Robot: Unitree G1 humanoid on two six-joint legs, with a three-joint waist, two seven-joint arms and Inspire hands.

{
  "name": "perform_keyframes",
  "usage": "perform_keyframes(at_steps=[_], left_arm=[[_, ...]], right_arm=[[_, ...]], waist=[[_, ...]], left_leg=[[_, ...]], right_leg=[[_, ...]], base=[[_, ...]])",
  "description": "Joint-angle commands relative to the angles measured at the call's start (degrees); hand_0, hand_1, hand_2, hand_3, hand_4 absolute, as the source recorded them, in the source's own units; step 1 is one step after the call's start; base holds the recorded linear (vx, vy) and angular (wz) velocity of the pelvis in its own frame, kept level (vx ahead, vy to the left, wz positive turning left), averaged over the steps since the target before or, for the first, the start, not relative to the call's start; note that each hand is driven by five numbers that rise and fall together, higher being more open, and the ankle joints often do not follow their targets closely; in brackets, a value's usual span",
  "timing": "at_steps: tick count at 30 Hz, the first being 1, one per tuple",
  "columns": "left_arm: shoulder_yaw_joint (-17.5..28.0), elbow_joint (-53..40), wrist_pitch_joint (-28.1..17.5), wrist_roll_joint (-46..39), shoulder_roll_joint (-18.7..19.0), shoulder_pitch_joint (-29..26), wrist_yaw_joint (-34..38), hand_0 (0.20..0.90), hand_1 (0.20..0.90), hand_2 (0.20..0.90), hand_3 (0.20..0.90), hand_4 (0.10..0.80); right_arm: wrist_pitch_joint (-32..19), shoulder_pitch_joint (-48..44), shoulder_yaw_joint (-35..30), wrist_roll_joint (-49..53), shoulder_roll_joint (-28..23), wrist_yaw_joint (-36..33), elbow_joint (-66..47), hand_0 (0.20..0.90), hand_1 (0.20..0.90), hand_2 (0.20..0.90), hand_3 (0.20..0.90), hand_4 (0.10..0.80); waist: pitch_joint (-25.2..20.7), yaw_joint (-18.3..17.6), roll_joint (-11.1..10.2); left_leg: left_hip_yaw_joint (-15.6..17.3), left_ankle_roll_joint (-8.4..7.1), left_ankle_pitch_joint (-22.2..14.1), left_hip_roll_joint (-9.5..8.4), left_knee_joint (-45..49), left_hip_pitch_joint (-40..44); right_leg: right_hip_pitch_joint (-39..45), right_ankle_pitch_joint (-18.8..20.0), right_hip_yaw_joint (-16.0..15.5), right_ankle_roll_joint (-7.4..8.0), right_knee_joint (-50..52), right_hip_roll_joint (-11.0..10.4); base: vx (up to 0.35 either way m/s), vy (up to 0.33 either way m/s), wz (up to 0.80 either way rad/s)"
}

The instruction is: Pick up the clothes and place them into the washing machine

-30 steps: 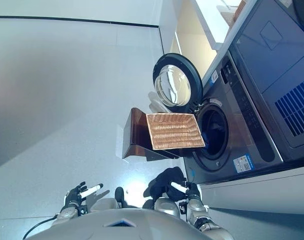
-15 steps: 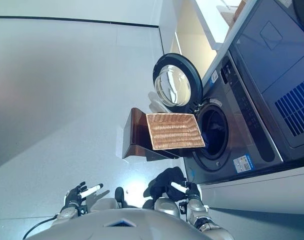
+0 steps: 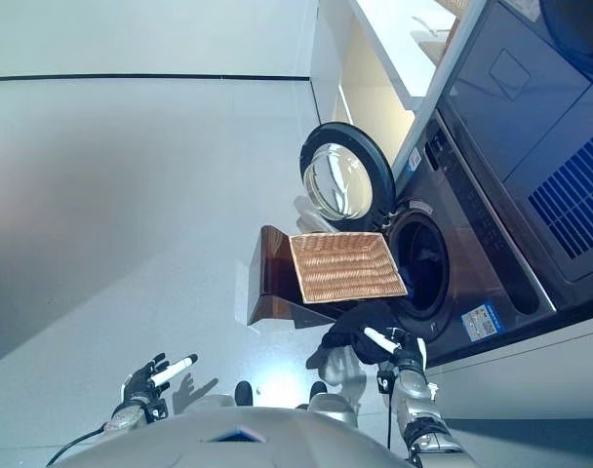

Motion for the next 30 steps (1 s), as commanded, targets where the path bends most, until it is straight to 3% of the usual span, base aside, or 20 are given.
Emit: perform_keyframes(at_steps=[1,14,21,27,30], left_arm=[[-0.14,-1.92,-2.76,-0.74,2.53,-1.79,-0.48,0.900,0.900,0.900,0.900,0.800],[-2.61,-2.97,-2.33,-2.14,3.20,-1.92,-0.96,0.900,0.900,0.900,0.900,0.800],[-2.57,-2.42,-1.99,-1.47,3.57,-2.20,-1.13,0.900,0.900,0.900,0.900,0.800],[-2.93,-2.98,-2.01,-1.16,3.84,-2.30,-1.00,0.900,0.900,0.900,0.900,0.800],[-3.39,-3.62,-1.80,-0.40,4.37,-2.67,-0.85,0.900,0.900,0.900,0.900,0.800]], right_arm=[[-5.40,-3.64,-1.47,3.07,-1.20,-0.51,-5.60,0.200,0.200,0.200,0.200,0.300],[-6.71,-12.85,-4.64,16.61,-1.75,-0.61,-1.20,0.200,0.200,0.200,0.200,0.300],[-5.93,-10.90,-3.89,15.53,-0.53,-0.25,-1.37,0.200,0.200,0.200,0.200,0.300],[-6.05,-10.82,-4.98,16.23,-0.85,-0.42,-0.72,0.200,0.200,0.200,0.200,0.300],[-6.14,-10.08,-5.08,16.34,-1.22,-0.15,-1.58,0.200,0.200,0.200,0.200,0.300]], waist=[[-1.96,0.89,-0.43],[-2.27,4.19,-1.76],[-2.09,4.25,-2.79],[-1.70,4.09,-2.42],[-0.28,2.86,-1.18]], left_leg=[[-2.53,-4.97,-4.39,3.66,3.33,2.14],[-2.46,-3.88,-6.49,2.01,5.80,2.07],[-3.33,-3.25,-6.85,1.11,5.82,1.65],[-3.37,-2.27,-7.76,-0.42,7.09,1.08],[-3.74,-0.75,-9.54,-1.35,9.94,1.17]], right_leg=[[1.66,-2.99,2.21,3.27,4.14,-2.95],[2.71,0.18,2.35,4.40,4.27,-4.49],[2.71,2.64,2.04,5.17,4.86,-5.47],[1.69,5.21,3.10,5.86,6.80,-6.86],[-1.88,5.47,5.36,4.87,15.86,-6.57]], base=[[0.000,0.000,0.00],[0.034,0.029,-0.04],[0.021,0.030,0.05],[0.000,0.082,0.00],[-0.028,0.144,0.03]])
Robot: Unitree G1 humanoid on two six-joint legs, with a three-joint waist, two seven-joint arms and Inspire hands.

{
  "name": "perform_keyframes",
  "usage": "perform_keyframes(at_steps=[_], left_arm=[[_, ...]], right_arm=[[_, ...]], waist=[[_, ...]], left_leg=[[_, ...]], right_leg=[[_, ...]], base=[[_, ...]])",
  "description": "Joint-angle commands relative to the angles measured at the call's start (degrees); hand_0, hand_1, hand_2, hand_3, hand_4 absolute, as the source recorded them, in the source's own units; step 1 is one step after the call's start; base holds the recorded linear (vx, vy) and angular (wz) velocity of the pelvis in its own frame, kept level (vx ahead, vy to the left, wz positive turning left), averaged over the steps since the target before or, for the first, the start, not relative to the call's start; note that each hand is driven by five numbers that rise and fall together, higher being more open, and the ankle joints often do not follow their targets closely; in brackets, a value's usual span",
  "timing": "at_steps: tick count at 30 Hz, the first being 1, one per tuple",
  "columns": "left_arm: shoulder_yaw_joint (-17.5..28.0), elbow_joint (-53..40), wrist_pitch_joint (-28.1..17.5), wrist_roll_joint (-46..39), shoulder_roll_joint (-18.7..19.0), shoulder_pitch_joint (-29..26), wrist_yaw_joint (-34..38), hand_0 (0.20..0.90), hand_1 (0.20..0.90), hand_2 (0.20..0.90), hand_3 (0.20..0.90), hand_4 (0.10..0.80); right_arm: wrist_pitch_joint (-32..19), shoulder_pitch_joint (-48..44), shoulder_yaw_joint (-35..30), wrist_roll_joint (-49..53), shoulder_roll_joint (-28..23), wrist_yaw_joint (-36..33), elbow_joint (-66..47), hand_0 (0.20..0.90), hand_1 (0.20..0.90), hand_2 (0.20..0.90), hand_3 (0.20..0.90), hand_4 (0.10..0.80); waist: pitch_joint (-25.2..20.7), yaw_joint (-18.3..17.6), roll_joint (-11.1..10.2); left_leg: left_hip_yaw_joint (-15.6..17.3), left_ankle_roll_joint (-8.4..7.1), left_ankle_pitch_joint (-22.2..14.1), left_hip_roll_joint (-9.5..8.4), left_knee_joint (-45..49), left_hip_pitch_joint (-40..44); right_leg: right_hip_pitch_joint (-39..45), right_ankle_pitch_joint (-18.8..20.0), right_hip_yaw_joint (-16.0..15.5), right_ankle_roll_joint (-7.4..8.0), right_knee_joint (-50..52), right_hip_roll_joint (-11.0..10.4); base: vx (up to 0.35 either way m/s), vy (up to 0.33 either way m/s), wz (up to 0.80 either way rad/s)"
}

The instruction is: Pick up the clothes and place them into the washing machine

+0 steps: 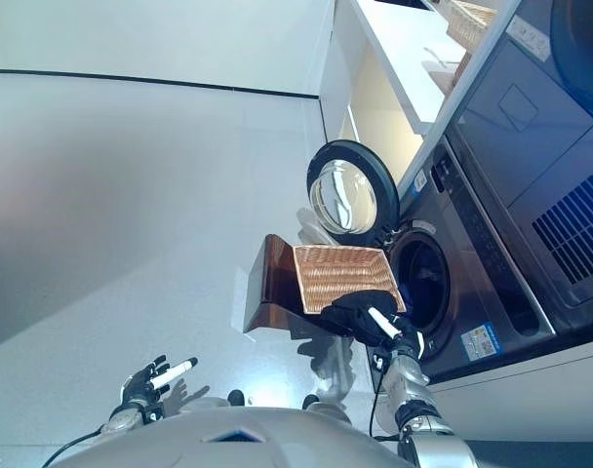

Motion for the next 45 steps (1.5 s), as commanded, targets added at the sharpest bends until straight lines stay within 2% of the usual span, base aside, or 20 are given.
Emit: perform_keyframes(at_steps=[1,3,5,7,10,11,12,13,14,17,20,24,27,29,32,34,37,39,43,45], left_arm=[[-0.88,-3.24,-2.16,0.94,3.12,-2.82,0.32,0.900,0.900,0.900,0.900,0.800],[-0.85,-2.37,-1.80,1.71,3.07,-3.13,0.77,0.900,0.900,0.900,0.900,0.800],[-0.81,-2.03,-1.58,1.94,3.09,-3.40,0.61,0.900,0.900,0.900,0.900,0.800],[-1.02,-2.46,-1.65,2.05,2.75,-3.83,0.34,0.900,0.900,0.900,0.900,0.800],[-1.23,-2.01,-1.70,1.77,2.47,-5.13,0.51,0.900,0.900,0.900,0.900,0.800],[-1.23,-1.99,-1.71,1.77,2.44,-5.15,0.51,0.900,0.900,0.900,0.900,0.800],[-1.16,-1.87,-1.61,1.29,2.36,-5.46,0.94,0.900,0.900,0.900,0.900,0.800],[-1.49,-1.59,-1.50,1.19,2.27,-5.72,1.06,0.900,0.900,0.900,0.900,0.800],[-1.62,-1.43,-1.50,0.91,2.03,-5.97,1.30,0.900,0.900,0.900,0.900,0.800],[-2.72,-1.07,-1.28,-0.59,0.82,-6.28,1.58,0.900,0.900,0.900,0.900,0.800],[-4.10,-1.70,-1.41,-0.87,-0.18,-6.92,1.38,0.900,0.900,0.900,0.900,0.800],[-4.98,-1.35,-1.45,-1.88,-0.96,-8.10,1.76,0.900,0.900,0.900,0.900,0.800],[-5.10,-0.98,-1.28,-1.91,-0.84,-8.38,1.66,0.900,0.900,0.900,0.900,0.800],[-5.41,-0.65,-1.18,-2.00,-0.89,-8.49,1.54,0.900,0.900,0.900,0.900,0.800],[-5.57,-0.48,-0.95,-1.76,-1.14,-8.66,1.63,0.900,0.900,0.900,0.900,0.800],[-5.55,-0.55,-0.92,-1.86,-1.14,-8.59,1.85,0.900,0.900,0.900,0.900,0.800],[-5.48,-0.57,-1.13,-2.31,-1.11,-8.03,2.19,0.900,0.900,0.900,0.900,0.800],[-5.21,-0.22,-1.29,-2.62,-1.14,-7.71,2.17,0.900,0.900,0.900,0.900,0.800],[-5.06,-0.16,-1.46,-3.21,-1.71,-7.11,1.98,0.900,0.900,0.900,0.900,0.800],[-4.94,-0.13,-1.58,-3.22,-1.67,-6.87,1.93,0.900,0.900,0.900,0.900,0.800]], right_arm=[[-5.97,-5.37,-2.34,0.46,-3.09,0.07,-3.71,0.200,0.200,0.200,0.200,0.300],[-5.96,-5.47,-1.50,0.10,-2.99,-0.15,-4.04,0.200,0.200,0.200,0.200,0.300],[-5.70,-5.26,-0.77,-1.16,-3.10,-0.08,-5.09,0.200,0.200,0.200,0.200,0.300],[-5.35,-4.90,-0.15,-2.53,-3.86,-0.13,-5.98,0.200,0.200,0.200,0.200,0.300],[-4.96,-5.44,-0.08,-3.92,-4.59,-0.97,-5.75,0.200,0.200,0.200,0.200,0.300],[-4.94,-5.44,-0.08,-3.93,-4.61,-0.98,-5.77,0.200,0.200,0.200,0.200,0.300],[-4.89,-5.61,-0.20,-3.73,-4.65,-1.38,-6.18,0.200,0.200,0.200,0.200,0.300],[-4.92,-5.03,-0.38,-3.32,-4.64,-1.48,-6.56,0.200,0.200,0.200,0.200,0.300],[-5.12,-4.59,-0.52,-2.98,-4.54,-1.38,-6.72,0.200,0.200,0.200,0.200,0.300],[-5.70,-3.40,-1.16,-1.47,-4.81,-1.79,-5.89,0.200,0.200,0.200,0.200,0.300],[-6.39,-2.61,-1.59,-0.93,-5.48,-1.99,-6.27,0.200,0.200,0.200,0.200,0.300],[-6.93,-2.68,-0.99,-0.86,-5.76,-2.24,-5.57,0.200,0.200,0.200,0.200,0.300],[-6.68,-1.79,0.18,-2.09,-5.90,-1.99,-4.43,0.200,0.200,0.200,0.200,0.300],[-6.75,-1.30,-0.02,-1.87,-5.64,-2.09,-3.62,0.200,0.200,0.200,0.200,0.300],[-6.86,-1.24,-0.56,-1.37,-5.73,-2.39,-3.38,0.200,0.200,0.200,0.200,0.300],[-6.84,-1.52,-0.42,-1.39,-5.77,-2.46,-3.24,0.200,0.200,0.200,0.200,0.300],[-6.76,-1.79,0.23,-2.14,-5.55,-2.68,-3.20,0.200,0.200,0.200,0.200,0.300],[-6.79,-2.05,0.53,-2.55,-5.35,-2.72,-3.09,0.200,0.200,0.200,0.200,0.300],[-6.48,-2.22,0.68,-2.89,-5.21,-2.56,-2.89,0.200,0.200,0.200,0.200,0.300],[-6.19,-1.96,0.49,-3.07,-4.79,-2.12,-2.55,0.200,0.200,0.200,0.200,0.300]], waist=[[1.64,0.00,1.49],[3.28,-0.66,2.59],[4.16,-1.22,3.38],[4.58,-2.39,3.47],[5.98,-3.77,2.82],[6.11,-3.83,3.05],[6.32,-4.33,2.61],[5.87,-4.68,2.29],[5.15,-4.89,1.79],[3.19,-5.61,2.19],[2.06,-6.39,3.24],[1.73,-6.76,4.05],[2.27,-6.71,3.38],[3.08,-6.29,2.72],[3.51,-5.48,1.16],[4.07,-4.78,0.56],[5.09,-3.19,1.34],[5.61,-2.22,1.78],[4.88,-1.03,3.48],[3.91,-0.82,3.84]], left_leg=[[-2.60,-2.21,-8.56,0.67,9.47,0.28],[-1.82,-1.24,-9.12,0.56,9.95,1.57],[-1.62,-1.18,-9.29,0.81,9.55,2.86],[-1.59,-1.62,-9.92,0.53,8.49,4.49],[-2.58,-3.39,-11.36,1.11,7.00,7.57],[-2.64,-3.44,-11.46,1.34,6.93,7.82],[-2.65,-4.33,-11.93,2.24,5.79,9.56],[-2.94,-5.09,-12.19,2.98,5.08,10.35],[-3.18,-5.66,-12.32,3.82,4.37,11.14],[-5.53,-7.83,-9.81,7.63,4.63,10.73],[-6.93,-9.29,-7.12,9.95,5.46,9.33],[-7.69,-10.74,-3.26,12.24,10.09,6.85],[-7.48,-10.69,-1.37,12.31,19.79,3.73],[-7.49,-10.00,0.63,11.89,23.68,0.98],[-7.01,-8.49,-2.64,10.08,19.28,-3.70],[-7.03,-8.24,-3.77,9.27,16.22,-6.63],[-9.86,-8.94,2.11,7.67,9.92,-11.73],[-10.82,-9.21,4.79,7.04,6.10,-14.40],[-8.93,-9.48,7.95,6.17,1.54,-15.63],[-8.48,-8.75,7.87,5.72,2.30,-14.53]], right_leg=[[-2.47,8.34,4.36,2.81,14.64,-4.37],[-5.91,9.24,4.14,1.81,21.28,-3.19],[-8.86,7.05,3.23,0.97,23.41,-2.05],[-11.64,6.18,2.29,0.98,17.93,-2.23],[-13.68,9.05,1.75,2.75,4.66,-3.63],[-13.28,9.11,1.53,2.73,4.39,-3.44],[-13.56,10.00,1.12,3.57,2.00,-3.20],[-12.31,8.95,1.57,3.30,1.54,-2.72],[-11.69,8.63,2.32,2.93,1.49,-2.13],[-11.06,7.06,0.64,1.58,3.82,0.12],[-10.22,4.80,-1.90,0.64,3.98,1.38],[-8.57,2.14,-2.59,-1.40,4.36,3.88],[-5.84,-0.16,-2.47,-3.82,4.58,5.81],[-3.54,-1.10,-2.36,-4.80,4.28,6.46],[-1.81,-1.52,-1.37,-4.24,3.16,5.71],[-1.36,-2.13,0.01,-4.22,3.54,5.89],[0.61,-2.95,2.44,-4.61,3.78,7.68],[2.23,-3.68,4.13,-4.55,3.21,8.20],[5.76,-6.33,7.15,-4.03,2.72,8.48],[7.58,-7.67,8.48,-3.59,2.87,7.60]], base=[[-0.029,0.155,-0.02],[-0.006,0.138,-0.18],[0.077,0.061,-0.24],[0.165,-0.057,-0.07],[0.207,-0.162,-0.04],[0.239,-0.212,-0.06],[0.252,-0.211,-0.16],[0.341,-0.306,-0.08],[0.288,-0.261,0.19],[0.268,-0.287,0.51],[0.181,-0.248,0.94],[0.143,-0.246,0.48],[0.144,-0.255,0.13],[0.096,-0.183,0.10],[0.093,-0.104,0.12],[0.103,-0.040,0.06],[0.146,0.036,-0.24],[0.193,0.074,-0.33],[0.277,0.172,-0.40],[0.273,0.201,-0.92]])
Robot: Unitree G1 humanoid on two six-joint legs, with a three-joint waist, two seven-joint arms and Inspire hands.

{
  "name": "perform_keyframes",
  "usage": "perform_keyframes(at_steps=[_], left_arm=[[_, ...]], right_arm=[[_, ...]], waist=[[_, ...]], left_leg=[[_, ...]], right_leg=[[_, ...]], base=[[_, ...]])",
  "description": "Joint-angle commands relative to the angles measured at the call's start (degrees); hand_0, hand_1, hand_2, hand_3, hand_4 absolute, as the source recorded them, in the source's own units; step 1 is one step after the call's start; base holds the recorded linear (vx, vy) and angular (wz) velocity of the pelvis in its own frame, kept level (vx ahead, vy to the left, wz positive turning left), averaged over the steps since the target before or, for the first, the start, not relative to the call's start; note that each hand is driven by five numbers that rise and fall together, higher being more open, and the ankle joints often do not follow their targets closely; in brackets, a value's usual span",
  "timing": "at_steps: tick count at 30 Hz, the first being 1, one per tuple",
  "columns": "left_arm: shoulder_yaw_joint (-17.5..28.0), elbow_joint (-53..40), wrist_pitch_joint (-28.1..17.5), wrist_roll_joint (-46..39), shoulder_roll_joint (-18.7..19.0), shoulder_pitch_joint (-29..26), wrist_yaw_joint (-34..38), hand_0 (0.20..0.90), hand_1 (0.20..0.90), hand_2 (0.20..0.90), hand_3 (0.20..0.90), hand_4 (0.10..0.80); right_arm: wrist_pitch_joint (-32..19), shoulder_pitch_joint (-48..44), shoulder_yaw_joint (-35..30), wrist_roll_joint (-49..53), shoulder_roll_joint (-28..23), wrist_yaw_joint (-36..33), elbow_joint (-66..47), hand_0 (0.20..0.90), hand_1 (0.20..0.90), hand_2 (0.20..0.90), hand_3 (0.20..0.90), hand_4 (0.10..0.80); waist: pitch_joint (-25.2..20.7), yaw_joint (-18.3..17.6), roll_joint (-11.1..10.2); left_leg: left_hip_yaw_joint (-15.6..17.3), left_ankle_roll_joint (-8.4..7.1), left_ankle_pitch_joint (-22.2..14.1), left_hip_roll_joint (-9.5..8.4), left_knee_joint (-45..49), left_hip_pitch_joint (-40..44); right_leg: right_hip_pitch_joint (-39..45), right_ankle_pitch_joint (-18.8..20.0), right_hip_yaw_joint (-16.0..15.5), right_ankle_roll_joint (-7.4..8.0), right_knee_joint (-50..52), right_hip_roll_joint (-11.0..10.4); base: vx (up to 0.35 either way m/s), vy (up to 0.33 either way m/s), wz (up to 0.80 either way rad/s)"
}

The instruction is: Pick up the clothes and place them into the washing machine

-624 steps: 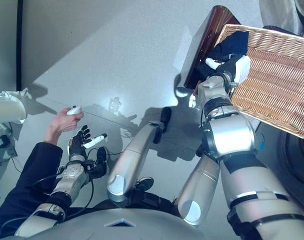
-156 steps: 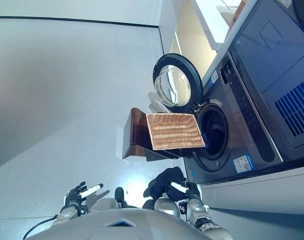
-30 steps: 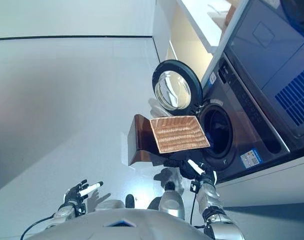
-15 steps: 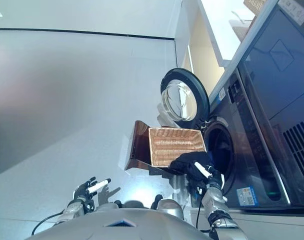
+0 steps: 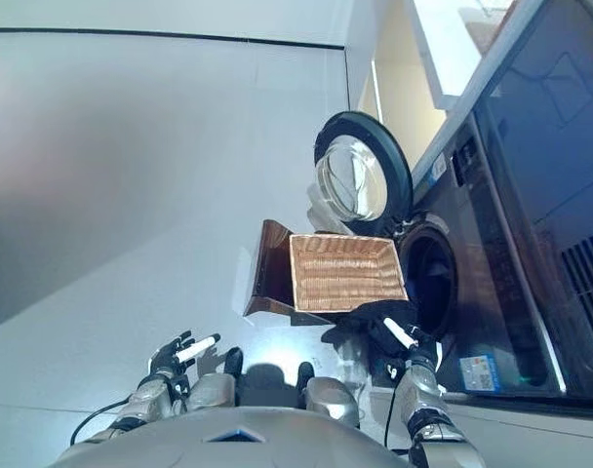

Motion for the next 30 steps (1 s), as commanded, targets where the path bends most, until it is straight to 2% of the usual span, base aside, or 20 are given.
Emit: perform_keyframes(at_steps=[1,2,3,6,7,10,11,12,14,15,18,19,20,21,23,26,27,28,29,30], left_arm=[[-0.71,-1.42,-2.78,0.35,2.10,0.50,0.29,0.900,0.900,0.900,0.900,0.800],[-1.03,-0.99,-2.90,0.49,2.19,0.39,0.16,0.900,0.900,0.900,0.900,0.800],[-1.04,-0.99,-2.90,0.48,2.21,0.40,0.16,0.900,0.900,0.900,0.900,0.800],[-0.16,-1.76,-3.26,-0.73,3.37,-0.15,0.36,0.900,0.900,0.900,0.900,0.800],[0.36,-1.27,-3.51,-1.00,4.06,-0.75,1.18,0.900,0.900,0.900,0.900,0.800],[0.59,-0.86,-3.51,-0.50,4.71,-0.74,1.16,0.900,0.900,0.900,0.900,0.800],[0.59,-0.87,-3.50,-0.50,4.72,-0.74,1.16,0.900,0.900,0.900,0.900,0.800],[0.84,-0.77,-3.38,-0.28,4.85,-0.41,0.96,0.900,0.900,0.900,0.900,0.800],[1.24,-0.90,-3.12,-0.27,4.94,-0.05,0.74,0.900,0.900,0.900,0.900,0.800],[1.24,-0.90,-3.12,-0.27,4.94,-0.04,0.74,0.900,0.900,0.900,0.900,0.800],[1.73,0.03,-2.58,0.03,4.97,0.23,0.35,0.900,0.900,0.900,0.900,0.800],[1.81,0.07,-2.51,-0.06,4.87,0.35,0.28,0.900,0.900,0.900,0.900,0.800],[1.80,0.07,-2.51,-0.06,4.87,0.36,0.28,0.900,0.900,0.900,0.900,0.800],[1.83,0.12,-2.48,-0.15,4.84,0.39,0.20,0.900,0.900,0.900,0.900,0.800],[1.71,0.10,-2.41,-0.41,4.75,0.09,0.12,0.900,0.900,0.900,0.900,0.800],[1.59,-0.12,-2.49,-0.60,4.78,-0.34,0.38,0.900,0.900,0.900,0.900,0.800],[1.59,-0.13,-2.49,-0.59,4.77,-0.33,0.39,0.900,0.900,0.900,0.900,0.800],[1.85,0.36,-2.36,-0.32,4.82,-0.41,0.44,0.900,0.900,0.900,0.900,0.800],[1.85,0.37,-2.37,-0.32,4.81,-0.42,0.43,0.900,0.900,0.900,0.900,0.800],[2.27,0.17,-2.41,-0.37,4.96,-0.29,0.76,0.900,0.900,0.900,0.900,0.800]], right_arm=[[-4.92,-2.87,-0.69,-0.74,-2.06,0.02,-3.44,0.200,0.200,0.200,0.200,0.300],[-4.66,-2.90,-1.33,0.17,-1.46,0.23,-1.61,0.200,0.200,0.200,0.200,0.300],[-4.66,-2.90,-1.33,0.18,-1.45,0.24,-1.60,0.200,0.200,0.200,0.200,0.300],[-3.86,-4.82,-0.46,-0.51,-0.66,0.53,0.61,0.200,0.200,0.200,0.200,0.300],[-3.65,-6.87,0.66,-0.61,0.05,0.42,0.55,0.200,0.200,0.200,0.200,0.300],[-3.20,-7.38,0.60,-0.40,0.52,1.01,1.19,0.200,0.200,0.200,0.200,0.300],[-3.20,-7.37,0.60,-0.40,0.53,1.01,1.19,0.200,0.200,0.200,0.200,0.300],[-2.95,-7.07,0.08,-0.43,0.54,1.22,2.16,0.200,0.200,0.200,0.200,0.300],[-2.78,-6.84,-0.35,-0.30,0.55,1.24,2.18,0.200,0.200,0.200,0.200,0.300],[-2.78,-6.84,-0.35,-0.30,0.55,1.24,2.17,0.200,0.200,0.200,0.200,0.300],[-2.90,-6.42,-0.71,0.17,0.63,1.30,1.44,0.200,0.200,0.200,0.200,0.300],[-2.86,-6.12,-0.90,0.26,0.73,1.20,1.16,0.200,0.200,0.200,0.200,0.300],[-2.85,-6.10,-0.90,0.26,0.73,1.20,1.14,0.200,0.200,0.200,0.200,0.300],[-2.84,-5.66,-1.20,0.70,0.73,1.08,1.01,0.200,0.200,0.200,0.200,0.300],[-2.94,-5.79,-1.59,1.17,0.57,0.92,0.89,0.200,0.200,0.200,0.200,0.300],[-2.86,-6.52,-1.71,1.42,0.34,0.58,0.39,0.200,0.200,0.200,0.200,0.300],[-2.85,-6.52,-1.70,1.41,0.34,0.58,0.39,0.200,0.200,0.200,0.200,0.300],[-2.85,-6.71,-1.85,1.82,0.51,0.56,-0.04,0.200,0.200,0.200,0.200,0.300],[-2.85,-6.70,-1.84,1.82,0.50,0.55,-0.05,0.200,0.200,0.200,0.200,0.300],[-2.80,-6.38,-1.83,1.69,0.50,0.43,-0.97,0.200,0.200,0.200,0.200,0.300]], waist=[[-3.95,-0.14,-1.05],[-5.06,-0.26,-1.34],[-5.05,-0.20,-1.40],[-6.05,0.61,-2.08],[-6.35,1.33,-2.32],[-6.74,1.75,-2.96],[-6.72,1.76,-2.97],[-6.85,1.76,-3.10],[-6.39,1.60,-2.90],[-6.39,1.62,-2.91],[-4.32,1.07,-2.25],[-3.99,1.11,-1.97],[-3.94,1.02,-1.98],[-3.83,0.65,-1.77],[-3.41,0.40,-1.45],[-2.31,-0.36,-2.08],[-2.23,-0.35,-2.02],[-1.85,-0.90,-2.53],[-1.78,-0.87,-2.46],[-1.18,-1.15,-2.97]], left_leg=[[-0.14,-0.61,10.11,-0.99,-2.43,-7.16],[1.34,0.40,8.48,-1.83,0.05,-7.15],[1.43,0.43,8.37,-1.88,0.18,-7.16],[4.43,1.93,5.78,-2.59,2.35,-6.63],[6.38,2.52,4.83,-2.64,2.39,-5.89],[7.92,3.44,3.26,-3.65,1.81,-3.69],[7.93,3.45,3.25,-3.67,1.80,-3.65],[8.19,4.31,1.96,-4.45,1.79,-2.29],[8.28,5.16,0.88,-4.93,2.00,-1.04],[8.30,5.17,0.86,-4.94,2.03,-1.05],[8.16,6.29,-0.17,-5.31,2.08,1.59],[8.34,6.23,-0.40,-5.11,1.77,2.25],[8.24,6.22,-0.40,-5.14,1.75,2.31],[7.77,5.65,-0.73,-4.79,1.03,3.34],[7.18,4.81,-1.41,-4.18,1.25,3.62],[5.95,3.44,-3.12,-3.79,2.01,4.53],[5.94,3.42,-3.21,-3.72,2.04,4.65],[5.46,2.77,-3.70,-3.23,1.49,5.97],[5.49,2.74,-3.77,-3.15,1.46,6.10],[5.04,1.96,-4.18,-2.44,0.97,7.53]], right_leg=[[8.51,-2.99,-0.67,3.10,3.69,-0.60],[9.53,-3.06,-0.29,4.54,4.40,-3.34],[9.55,-3.10,-0.23,4.57,4.39,-3.42],[8.10,-0.73,0.64,6.34,6.36,-5.96],[6.79,1.53,0.46,7.34,7.14,-6.94],[6.76,5.15,-0.74,8.66,8.08,-8.54],[6.81,5.15,-0.73,8.67,8.06,-8.57],[6.17,7.37,-1.82,8.92,11.33,-9.22],[4.21,9.61,-2.93,8.84,16.26,-9.20],[4.15,9.56,-2.90,8.85,16.36,-9.21],[0.68,11.66,-7.00,8.10,23.59,-9.32],[-0.07,10.90,-9.12,7.86,23.62,-10.22],[0.02,10.82,-9.22,7.84,23.67,-10.26],[-0.60,8.72,-11.21,7.41,20.28,-10.78],[-1.65,7.14,-12.77,7.32,15.59,-11.69],[-3.14,8.72,-11.65,8.27,6.73,-12.89],[-2.95,8.75,-11.70,8.26,6.60,-12.82],[-4.86,11.42,-9.50,9.33,3.14,-13.44],[-4.73,11.43,-9.50,9.31,3.07,-13.35],[-6.29,13.68,-8.45,10.20,1.56,-13.86]], base=[[0.331,0.288,-0.86],[0.225,0.199,-0.55],[0.322,0.273,-0.50],[0.225,0.184,-0.40],[0.211,0.213,-0.47],[0.167,0.167,-0.57],[0.165,0.169,-0.54],[0.153,0.165,-0.45],[0.132,0.160,-0.28],[0.070,0.119,-0.12],[0.096,0.161,0.02],[0.053,0.067,0.03],[0.138,0.031,0.00],[0.145,-0.019,0.09],[0.154,-0.069,0.15],[0.129,-0.119,0.07],[0.191,-0.157,0.23],[0.133,-0.106,0.31],[0.258,-0.229,0.40],[0.190,-0.196,0.28]])
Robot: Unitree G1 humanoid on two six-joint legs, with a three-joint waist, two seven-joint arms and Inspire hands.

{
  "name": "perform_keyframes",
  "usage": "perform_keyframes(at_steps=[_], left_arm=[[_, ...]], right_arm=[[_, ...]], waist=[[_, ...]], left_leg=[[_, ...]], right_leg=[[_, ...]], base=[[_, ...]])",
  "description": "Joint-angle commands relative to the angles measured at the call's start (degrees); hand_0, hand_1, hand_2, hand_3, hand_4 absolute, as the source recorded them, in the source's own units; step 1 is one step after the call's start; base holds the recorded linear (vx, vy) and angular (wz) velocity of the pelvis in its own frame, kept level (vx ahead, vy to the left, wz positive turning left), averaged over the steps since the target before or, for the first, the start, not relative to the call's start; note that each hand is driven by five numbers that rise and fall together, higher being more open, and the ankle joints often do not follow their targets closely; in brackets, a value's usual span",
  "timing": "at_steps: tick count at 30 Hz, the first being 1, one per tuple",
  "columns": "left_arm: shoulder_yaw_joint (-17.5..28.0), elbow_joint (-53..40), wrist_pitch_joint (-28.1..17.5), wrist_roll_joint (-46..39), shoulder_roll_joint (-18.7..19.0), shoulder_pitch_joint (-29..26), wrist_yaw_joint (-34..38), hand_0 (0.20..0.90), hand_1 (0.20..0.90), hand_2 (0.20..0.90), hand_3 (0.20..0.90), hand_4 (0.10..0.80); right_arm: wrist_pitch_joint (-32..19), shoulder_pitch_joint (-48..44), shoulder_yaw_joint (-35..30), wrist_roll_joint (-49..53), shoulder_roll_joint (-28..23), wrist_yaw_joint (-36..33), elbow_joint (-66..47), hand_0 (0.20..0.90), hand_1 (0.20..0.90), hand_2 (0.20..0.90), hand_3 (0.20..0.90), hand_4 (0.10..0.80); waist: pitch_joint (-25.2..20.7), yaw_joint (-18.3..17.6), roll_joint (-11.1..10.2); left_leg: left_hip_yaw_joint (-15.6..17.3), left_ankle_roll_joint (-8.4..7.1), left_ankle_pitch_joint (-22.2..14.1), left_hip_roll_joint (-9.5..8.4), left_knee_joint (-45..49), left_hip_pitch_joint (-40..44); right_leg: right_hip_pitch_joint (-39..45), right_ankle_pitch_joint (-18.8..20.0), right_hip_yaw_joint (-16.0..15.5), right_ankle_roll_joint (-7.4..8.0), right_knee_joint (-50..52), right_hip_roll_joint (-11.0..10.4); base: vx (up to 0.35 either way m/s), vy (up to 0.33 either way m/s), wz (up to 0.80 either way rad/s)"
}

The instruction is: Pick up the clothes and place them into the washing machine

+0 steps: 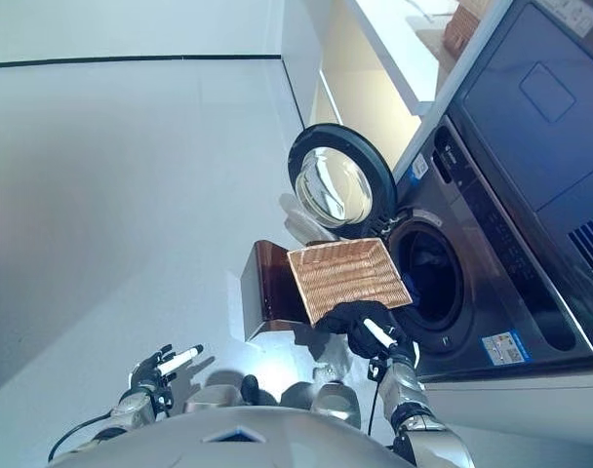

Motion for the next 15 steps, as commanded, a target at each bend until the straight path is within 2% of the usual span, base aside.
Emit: perform_keyframes(at_steps=[1,4,5,6,7,8,9,11,15], left_arm=[[1.58,-1.19,-2.30,0.19,1.78,-2.98,0.79,0.900,0.900,0.900,0.900,0.800],[1.72,-1.03,-2.21,-0.15,1.75,-3.07,0.96,0.900,0.900,0.900,0.900,0.800],[1.72,-1.02,-2.21,-0.15,1.74,-3.08,0.96,0.900,0.900,0.900,0.900,0.800],[2.09,-0.87,-2.40,-0.85,1.66,-3.16,1.26,0.900,0.900,0.900,0.900,0.800],[2.09,-0.87,-2.40,-0.85,1.65,-3.16,1.26,0.900,0.900,0.900,0.900,0.800],[2.41,0.17,-2.29,-1.03,1.14,-3.06,1.52,0.900,0.900,0.900,0.900,0.800],[2.41,0.17,-2.30,-1.03,1.12,-3.06,1.52,0.900,0.900,0.900,0.900,0.800],[2.03,0.45,-2.42,-2.47,0.13,-3.61,1.68,0.900,0.900,0.900,0.900,0.800],[-0.28,-0.49,-2.68,-2.40,-1.85,-4.66,1.70,0.900,0.900,0.900,0.900,0.800]], right_arm=[[-4.20,-4.00,-1.84,0.85,-3.19,-0.72,-6.11,0.200,0.200,0.200,0.200,0.300],[-4.01,-3.48,-1.77,0.32,-3.43,-0.86,-6.32,0.200,0.200,0.200,0.200,0.300],[-4.01,-3.48,-1.77,0.32,-3.44,-0.85,-6.32,0.200,0.200,0.200,0.200,0.300],[-4.06,-3.39,-1.76,0.29,-3.66,-0.89,-6.59,0.200,0.200,0.200,0.200,0.300],[-4.06,-3.39,-1.75,0.29,-3.67,-0.89,-6.60,0.200,0.200,0.200,0.200,0.300],[-4.21,-2.76,-1.88,0.32,-3.55,-0.78,-5.95,0.200,0.200,0.200,0.200,0.300],[-4.22,-2.76,-1.87,0.33,-3.57,-0.76,-5.94,0.200,0.200,0.200,0.200,0.300],[-4.76,-2.28,-1.86,0.19,-4.36,-1.11,-5.67,0.200,0.200,0.200,0.200,0.300],[-5.31,-2.45,-2.18,0.43,-5.92,-1.56,-4.86,0.200,0.200,0.200,0.200,0.300]], waist=[[1.49,-0.37,-1.88],[2.06,-0.70,-2.26],[2.08,-0.70,-2.22],[2.37,-0.65,-2.15],[2.37,-0.66,-2.09],[1.92,-0.75,-1.97],[1.92,-0.77,-1.88],[1.46,-2.06,-1.06],[0.45,-2.98,0.81]], left_leg=[[-3.38,-8.54,-3.55,3.90,4.79,-0.17],[-4.55,-9.71,-4.46,5.37,5.04,0.54],[-4.55,-9.74,-4.49,5.43,5.04,0.56],[-5.03,-10.68,-5.00,6.89,5.14,0.99],[-5.05,-10.71,-5.03,6.95,5.15,1.00],[-5.76,-11.85,-4.91,9.13,5.16,2.18],[-5.78,-11.90,-4.91,9.24,5.10,2.24],[-7.00,-12.85,-3.18,12.16,5.06,1.74],[-7.02,-13.37,0.12,12.81,5.16,0.51]], right_leg=[[-3.61,9.74,2.38,-1.33,0.49,0.08],[-4.92,10.21,4.77,-1.09,0.32,0.23],[-4.89,10.20,4.75,-1.11,0.32,0.28],[-5.74,9.91,4.76,-0.91,-0.42,0.67],[-5.71,9.89,4.72,-0.93,-0.41,0.72],[-5.34,6.60,4.49,-1.62,0.58,2.42],[-5.35,6.50,4.44,-1.67,0.69,2.52],[-5.99,4.01,3.24,-3.21,3.67,5.38],[-4.81,2.94,1.34,-4.05,2.55,6.66]], base=[[0.246,-0.282,0.23],[0.143,-0.217,0.23],[0.138,-0.296,0.35],[0.093,-0.214,0.22],[0.247,-0.447,0.03],[0.159,-0.238,-0.04],[0.200,-0.355,-0.01],[0.114,-0.324,0.16],[0.099,-0.184,0.28]])
